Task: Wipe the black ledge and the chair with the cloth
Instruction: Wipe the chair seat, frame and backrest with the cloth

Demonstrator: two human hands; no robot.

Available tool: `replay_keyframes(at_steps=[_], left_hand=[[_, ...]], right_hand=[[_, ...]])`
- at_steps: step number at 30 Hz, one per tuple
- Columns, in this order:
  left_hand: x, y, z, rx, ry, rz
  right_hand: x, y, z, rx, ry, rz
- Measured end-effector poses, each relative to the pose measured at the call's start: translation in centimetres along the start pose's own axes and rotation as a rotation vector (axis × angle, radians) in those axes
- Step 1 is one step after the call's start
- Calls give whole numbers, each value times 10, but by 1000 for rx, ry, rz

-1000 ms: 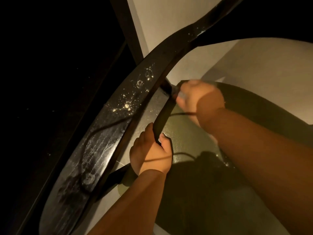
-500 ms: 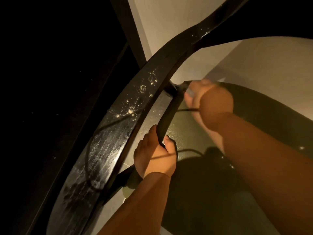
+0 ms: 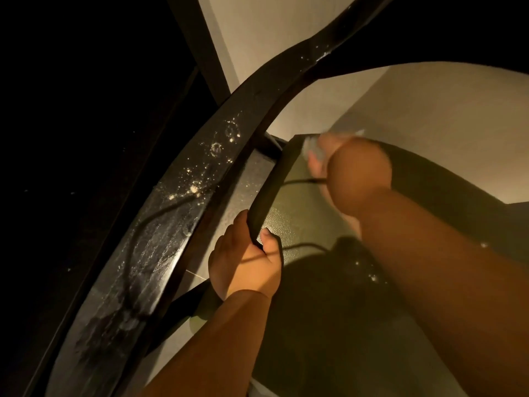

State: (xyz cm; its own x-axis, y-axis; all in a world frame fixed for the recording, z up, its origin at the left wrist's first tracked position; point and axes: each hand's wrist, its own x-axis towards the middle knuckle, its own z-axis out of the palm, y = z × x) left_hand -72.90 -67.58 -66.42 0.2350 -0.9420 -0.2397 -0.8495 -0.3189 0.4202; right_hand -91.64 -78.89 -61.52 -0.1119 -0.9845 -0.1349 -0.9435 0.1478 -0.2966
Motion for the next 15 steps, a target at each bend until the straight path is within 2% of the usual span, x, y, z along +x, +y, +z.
replay_keyframes(at_steps=[2, 4, 6, 9, 11, 13, 15], left_hand=[[1, -1, 0, -8, 5, 12], [1, 0, -1, -3, -3, -5], [1, 0, -1, 6, -14, -27], [1, -2, 0, -2, -33, -37], [1, 0, -1, -4, -34, -33], [-1, 1, -3, -16, -24, -11], [-1, 1, -4, -31, -12, -2]], right_hand=[[-51, -9, 5, 45, 30, -162], [-56, 1, 12, -33, 59, -243], [-25, 10, 3, -123, 15, -111], [18, 23, -9, -99, 79, 131], [19, 21, -13, -78, 118, 140], [-7, 16, -4, -35, 66, 154], [-55, 5, 8, -35, 95, 51]])
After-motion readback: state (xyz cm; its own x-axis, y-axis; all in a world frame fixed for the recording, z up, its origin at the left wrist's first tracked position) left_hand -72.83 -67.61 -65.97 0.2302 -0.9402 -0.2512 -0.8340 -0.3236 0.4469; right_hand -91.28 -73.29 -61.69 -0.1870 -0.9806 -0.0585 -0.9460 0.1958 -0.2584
